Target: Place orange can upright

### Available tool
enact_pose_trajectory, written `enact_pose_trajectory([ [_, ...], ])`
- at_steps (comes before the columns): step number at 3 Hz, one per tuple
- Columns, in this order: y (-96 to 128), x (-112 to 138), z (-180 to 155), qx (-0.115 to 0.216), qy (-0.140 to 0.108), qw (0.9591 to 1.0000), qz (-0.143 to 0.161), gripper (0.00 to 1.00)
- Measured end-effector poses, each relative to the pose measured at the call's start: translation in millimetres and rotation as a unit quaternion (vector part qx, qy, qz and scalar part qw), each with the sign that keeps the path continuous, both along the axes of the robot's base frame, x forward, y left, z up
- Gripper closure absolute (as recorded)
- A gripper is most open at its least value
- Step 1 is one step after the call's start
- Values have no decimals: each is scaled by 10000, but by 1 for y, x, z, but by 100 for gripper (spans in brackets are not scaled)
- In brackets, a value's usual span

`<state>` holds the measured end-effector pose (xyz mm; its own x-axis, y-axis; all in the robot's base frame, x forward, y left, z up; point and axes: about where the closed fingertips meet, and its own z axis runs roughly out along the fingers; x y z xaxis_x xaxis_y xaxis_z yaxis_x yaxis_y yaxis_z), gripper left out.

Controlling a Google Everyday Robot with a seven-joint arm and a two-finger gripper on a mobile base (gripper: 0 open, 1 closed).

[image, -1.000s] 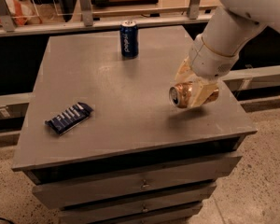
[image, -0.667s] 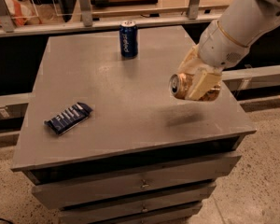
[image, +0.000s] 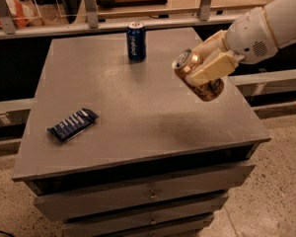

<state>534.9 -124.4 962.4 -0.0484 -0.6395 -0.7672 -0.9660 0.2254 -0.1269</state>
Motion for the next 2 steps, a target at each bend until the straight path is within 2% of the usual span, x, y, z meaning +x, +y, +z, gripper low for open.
enact_pose_trajectory([
  [1, 13, 4, 20, 1061, -121, 9936, -378, 100],
  [2, 24, 9, 24, 1783, -322, 9807, -731, 100],
])
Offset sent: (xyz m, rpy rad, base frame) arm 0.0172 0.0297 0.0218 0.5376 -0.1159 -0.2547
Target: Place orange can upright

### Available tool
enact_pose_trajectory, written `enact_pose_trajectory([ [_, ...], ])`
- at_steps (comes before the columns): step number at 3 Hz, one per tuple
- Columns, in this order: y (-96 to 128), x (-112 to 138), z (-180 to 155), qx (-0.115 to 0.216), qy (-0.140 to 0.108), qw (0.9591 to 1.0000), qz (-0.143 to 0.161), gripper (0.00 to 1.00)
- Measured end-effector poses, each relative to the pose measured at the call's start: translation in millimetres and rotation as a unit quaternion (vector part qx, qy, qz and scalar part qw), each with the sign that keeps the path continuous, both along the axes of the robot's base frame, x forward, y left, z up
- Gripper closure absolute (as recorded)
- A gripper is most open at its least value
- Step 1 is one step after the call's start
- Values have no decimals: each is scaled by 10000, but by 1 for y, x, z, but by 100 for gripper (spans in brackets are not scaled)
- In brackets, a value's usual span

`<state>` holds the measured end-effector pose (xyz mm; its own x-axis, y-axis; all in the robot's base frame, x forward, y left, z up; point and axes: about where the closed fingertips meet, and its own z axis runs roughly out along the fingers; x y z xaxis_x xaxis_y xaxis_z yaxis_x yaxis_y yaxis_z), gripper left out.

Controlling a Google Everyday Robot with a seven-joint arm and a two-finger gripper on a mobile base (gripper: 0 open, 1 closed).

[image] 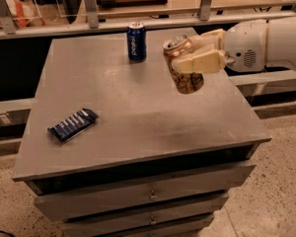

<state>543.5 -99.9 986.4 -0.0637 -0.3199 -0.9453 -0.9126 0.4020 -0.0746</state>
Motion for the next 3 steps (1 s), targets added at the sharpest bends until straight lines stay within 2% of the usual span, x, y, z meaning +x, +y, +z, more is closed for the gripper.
enact_pose_trajectory([
  [1, 12, -1, -14, 190, -274, 9992, -214, 100],
  [2, 21, -6, -39, 64, -448, 9983, -369, 100],
  [3, 27, -7, -59, 261, -554, 9970, -473, 100],
])
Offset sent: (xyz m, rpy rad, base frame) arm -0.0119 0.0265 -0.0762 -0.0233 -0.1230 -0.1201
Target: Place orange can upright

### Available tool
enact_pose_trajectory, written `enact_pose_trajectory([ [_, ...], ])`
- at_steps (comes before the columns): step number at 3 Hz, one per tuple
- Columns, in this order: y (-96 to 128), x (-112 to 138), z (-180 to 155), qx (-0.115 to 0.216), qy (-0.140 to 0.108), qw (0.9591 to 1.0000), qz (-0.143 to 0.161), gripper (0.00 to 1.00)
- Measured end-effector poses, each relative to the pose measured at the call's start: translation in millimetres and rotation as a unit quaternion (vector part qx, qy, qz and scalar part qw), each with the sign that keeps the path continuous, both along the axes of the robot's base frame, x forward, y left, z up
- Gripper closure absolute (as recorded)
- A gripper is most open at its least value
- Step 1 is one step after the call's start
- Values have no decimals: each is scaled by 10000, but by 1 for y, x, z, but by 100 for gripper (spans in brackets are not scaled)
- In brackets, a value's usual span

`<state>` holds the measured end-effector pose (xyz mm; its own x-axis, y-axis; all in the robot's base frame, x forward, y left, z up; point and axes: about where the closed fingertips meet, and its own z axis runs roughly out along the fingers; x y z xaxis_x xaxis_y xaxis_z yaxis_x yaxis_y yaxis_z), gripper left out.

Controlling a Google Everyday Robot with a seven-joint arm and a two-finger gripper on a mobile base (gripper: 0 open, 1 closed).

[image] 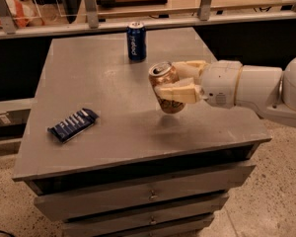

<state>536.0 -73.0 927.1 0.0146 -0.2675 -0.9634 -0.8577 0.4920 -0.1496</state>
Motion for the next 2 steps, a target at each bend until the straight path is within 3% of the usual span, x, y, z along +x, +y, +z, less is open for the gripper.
enact_pose_trajectory([
  [2, 10, 8, -12, 773, -11, 9967, -249, 100],
])
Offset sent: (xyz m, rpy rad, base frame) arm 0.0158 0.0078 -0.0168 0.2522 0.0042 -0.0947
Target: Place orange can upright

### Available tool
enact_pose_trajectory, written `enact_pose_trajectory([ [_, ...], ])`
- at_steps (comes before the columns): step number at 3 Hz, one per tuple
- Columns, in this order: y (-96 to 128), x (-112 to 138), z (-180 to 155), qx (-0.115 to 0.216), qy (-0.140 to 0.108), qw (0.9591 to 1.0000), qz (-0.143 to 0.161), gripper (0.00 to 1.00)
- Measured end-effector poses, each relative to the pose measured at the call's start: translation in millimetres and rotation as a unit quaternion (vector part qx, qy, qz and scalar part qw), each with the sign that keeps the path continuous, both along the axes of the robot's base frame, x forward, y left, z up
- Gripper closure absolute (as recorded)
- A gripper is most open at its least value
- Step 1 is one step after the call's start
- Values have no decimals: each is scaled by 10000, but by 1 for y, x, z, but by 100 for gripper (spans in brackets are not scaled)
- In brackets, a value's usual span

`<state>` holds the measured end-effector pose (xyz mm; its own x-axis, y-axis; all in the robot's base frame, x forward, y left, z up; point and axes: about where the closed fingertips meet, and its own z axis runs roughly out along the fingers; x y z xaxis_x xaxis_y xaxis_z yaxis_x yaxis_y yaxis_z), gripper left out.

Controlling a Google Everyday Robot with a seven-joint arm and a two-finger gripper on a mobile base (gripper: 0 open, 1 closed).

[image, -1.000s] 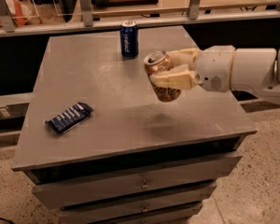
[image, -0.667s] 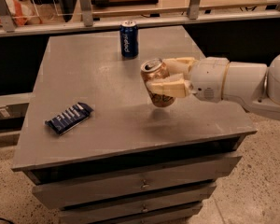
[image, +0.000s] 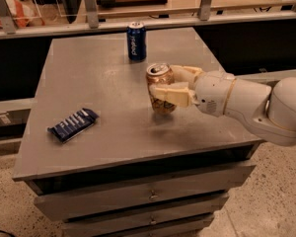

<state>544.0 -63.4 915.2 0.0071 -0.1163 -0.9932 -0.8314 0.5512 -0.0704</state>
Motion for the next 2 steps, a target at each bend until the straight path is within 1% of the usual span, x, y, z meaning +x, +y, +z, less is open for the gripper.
enact_pose_trajectory([
  [1, -1, 3, -3, 331, 27, 9993, -154, 100],
  [2, 0, 4, -8, 414, -13, 9989, -218, 100],
])
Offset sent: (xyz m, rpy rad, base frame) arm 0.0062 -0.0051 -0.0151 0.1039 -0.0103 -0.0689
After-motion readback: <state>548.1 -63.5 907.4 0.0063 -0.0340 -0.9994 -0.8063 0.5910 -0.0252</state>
